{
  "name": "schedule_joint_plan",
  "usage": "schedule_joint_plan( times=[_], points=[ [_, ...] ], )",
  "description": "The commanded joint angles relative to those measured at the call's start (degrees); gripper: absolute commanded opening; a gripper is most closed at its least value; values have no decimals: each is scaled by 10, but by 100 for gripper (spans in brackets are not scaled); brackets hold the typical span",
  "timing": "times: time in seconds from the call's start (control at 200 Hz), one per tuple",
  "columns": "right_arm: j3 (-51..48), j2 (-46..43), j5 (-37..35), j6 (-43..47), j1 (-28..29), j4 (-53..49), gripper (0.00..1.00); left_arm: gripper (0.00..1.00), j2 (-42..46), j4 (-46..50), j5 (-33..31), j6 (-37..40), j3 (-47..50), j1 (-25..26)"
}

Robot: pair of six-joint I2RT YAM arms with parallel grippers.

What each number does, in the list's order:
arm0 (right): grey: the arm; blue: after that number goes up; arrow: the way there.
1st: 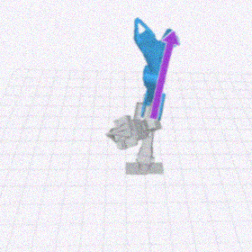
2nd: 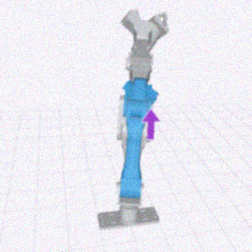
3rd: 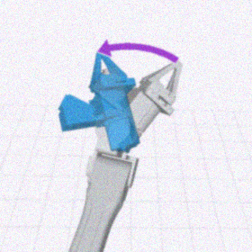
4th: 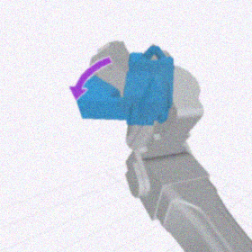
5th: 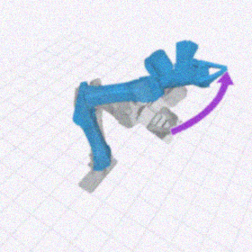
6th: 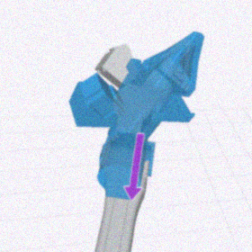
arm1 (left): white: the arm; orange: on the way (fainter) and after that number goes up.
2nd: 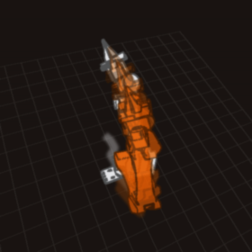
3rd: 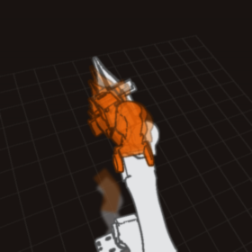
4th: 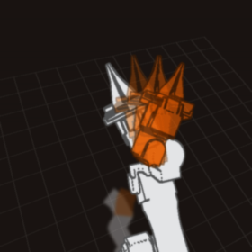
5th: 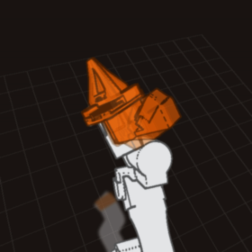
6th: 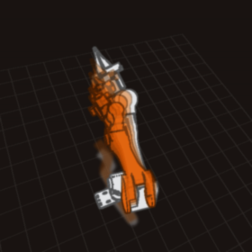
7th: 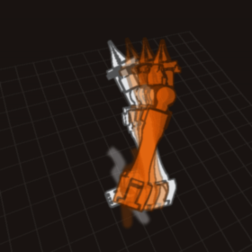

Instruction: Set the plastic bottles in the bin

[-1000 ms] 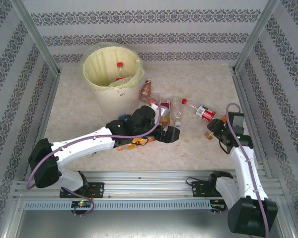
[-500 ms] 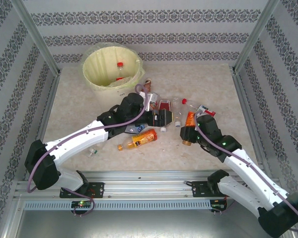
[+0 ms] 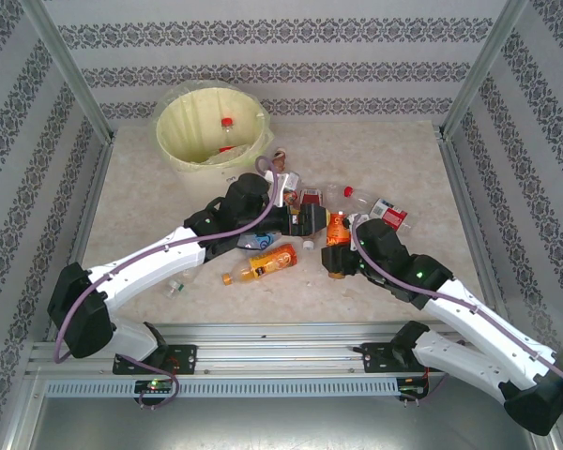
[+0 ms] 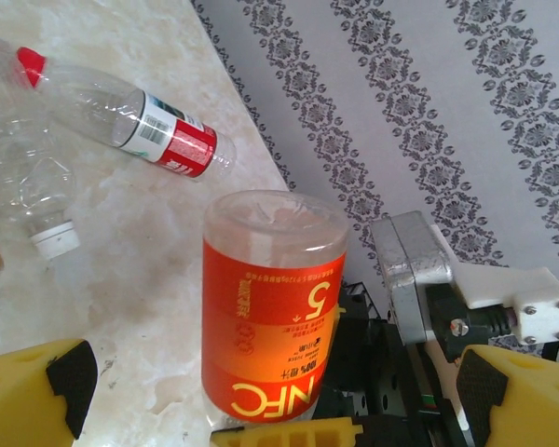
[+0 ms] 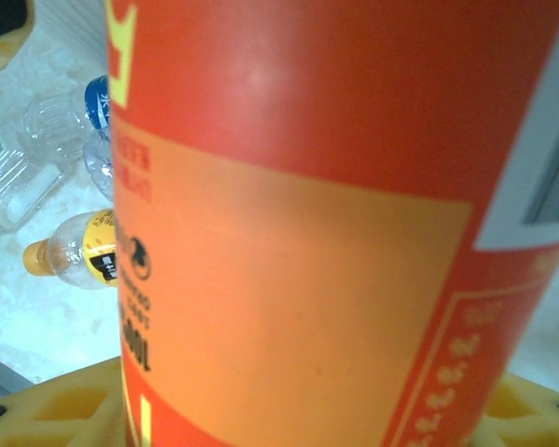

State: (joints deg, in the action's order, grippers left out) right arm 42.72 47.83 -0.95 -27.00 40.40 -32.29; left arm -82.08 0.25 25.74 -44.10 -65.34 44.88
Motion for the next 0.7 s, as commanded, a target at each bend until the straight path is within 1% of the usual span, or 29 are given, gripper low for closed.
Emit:
schedule_joint_plan(
  times=[0.0,0.26,0.53,0.694],
  points=[
    [13,0,28,-2,7,25,50,100,-12,-59,24,-10,14,-6],
    [34,7,75,-12,7,29,51,100,-7,-86,39,-19,29,-17],
    [49,-13,156,-48,3,50,50,100,21,-175,88,-59,73,-40],
    [58,-17,201,-60,-2,60,50,100,21,-211,138,-82,73,-46]
  ],
)
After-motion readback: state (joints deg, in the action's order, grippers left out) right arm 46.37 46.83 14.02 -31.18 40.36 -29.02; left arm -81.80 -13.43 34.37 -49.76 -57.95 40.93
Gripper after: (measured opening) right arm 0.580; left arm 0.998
